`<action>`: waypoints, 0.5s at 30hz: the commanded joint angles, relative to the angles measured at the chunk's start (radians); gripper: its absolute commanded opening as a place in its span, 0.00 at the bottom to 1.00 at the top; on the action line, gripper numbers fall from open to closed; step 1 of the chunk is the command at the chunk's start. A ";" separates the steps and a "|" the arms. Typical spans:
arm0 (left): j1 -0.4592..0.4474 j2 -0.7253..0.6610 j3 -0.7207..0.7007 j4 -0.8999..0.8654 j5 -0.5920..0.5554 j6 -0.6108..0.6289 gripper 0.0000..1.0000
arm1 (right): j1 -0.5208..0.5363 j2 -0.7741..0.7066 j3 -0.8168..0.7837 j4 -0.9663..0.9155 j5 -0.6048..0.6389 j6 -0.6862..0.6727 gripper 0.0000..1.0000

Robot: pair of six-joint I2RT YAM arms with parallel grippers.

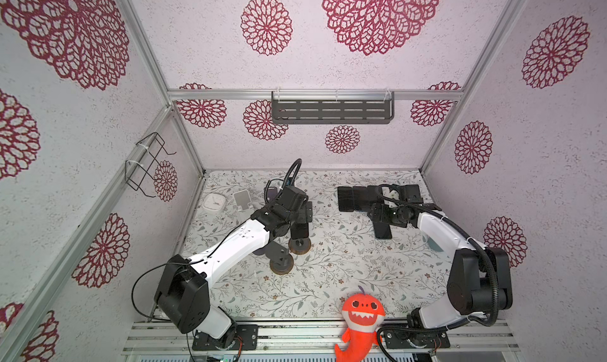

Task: Remove the phone from the phone stand

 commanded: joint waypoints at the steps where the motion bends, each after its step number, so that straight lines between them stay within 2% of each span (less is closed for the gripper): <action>1: -0.025 0.040 0.045 -0.029 -0.111 -0.041 0.95 | 0.001 -0.030 0.008 0.010 -0.016 0.005 0.99; 7: -0.056 0.121 0.126 -0.106 -0.187 -0.065 0.95 | 0.000 -0.031 0.001 0.014 -0.014 0.006 0.99; 15: -0.059 0.143 0.121 -0.109 -0.200 -0.102 0.91 | 0.001 -0.032 0.000 0.014 -0.013 -0.001 0.99</action>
